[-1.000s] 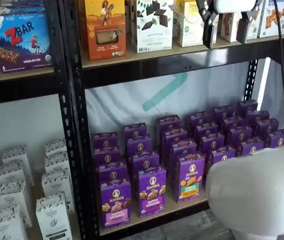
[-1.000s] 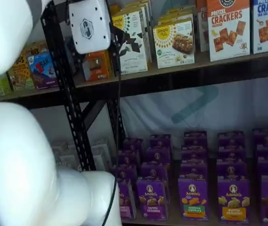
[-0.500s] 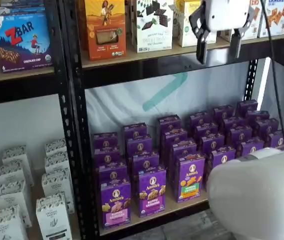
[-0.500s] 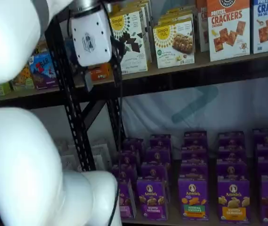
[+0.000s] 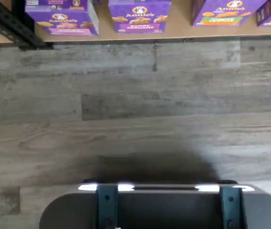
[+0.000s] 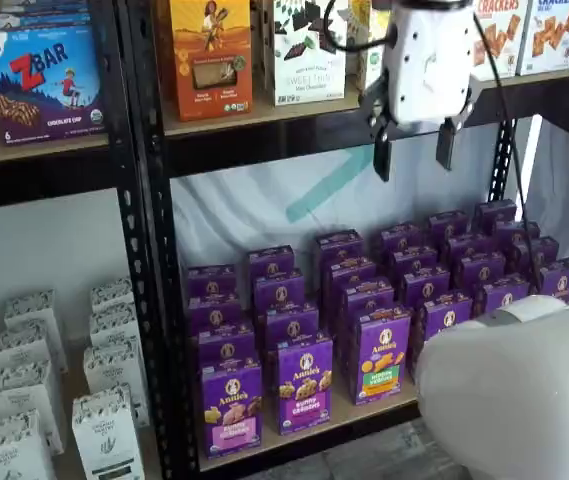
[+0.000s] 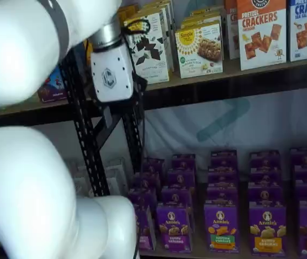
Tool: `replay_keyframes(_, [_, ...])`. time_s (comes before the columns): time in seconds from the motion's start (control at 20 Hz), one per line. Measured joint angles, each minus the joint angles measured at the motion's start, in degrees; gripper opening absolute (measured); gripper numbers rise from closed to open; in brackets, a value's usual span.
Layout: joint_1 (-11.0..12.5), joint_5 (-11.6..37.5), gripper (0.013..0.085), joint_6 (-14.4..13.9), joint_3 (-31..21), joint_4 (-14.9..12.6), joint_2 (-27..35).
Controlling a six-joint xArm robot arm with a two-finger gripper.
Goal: Pick up the purple box with a pink patch in the middle, on the bottom shelf, the first box from the left
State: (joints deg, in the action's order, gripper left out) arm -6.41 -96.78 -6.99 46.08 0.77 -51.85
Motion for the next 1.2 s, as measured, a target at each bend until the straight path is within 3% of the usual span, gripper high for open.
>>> replay_keyframes(0.15, [-0.42,4.19,0.0850,-0.43,-3.82,-0.08,-0.26])
replay_keyframes(0.35, [-0.30,11.63,0.0850,-0.17,-9.86,1.81,-1.52])
replay_keyframes(0.85, [-4.57,25.09,0.0850,-4.51,-20.93,-0.19,1.61])
replay_keyframes(1.2, [-7.77,38.30,0.0850,-8.19,-28.25,-1.38,7.00])
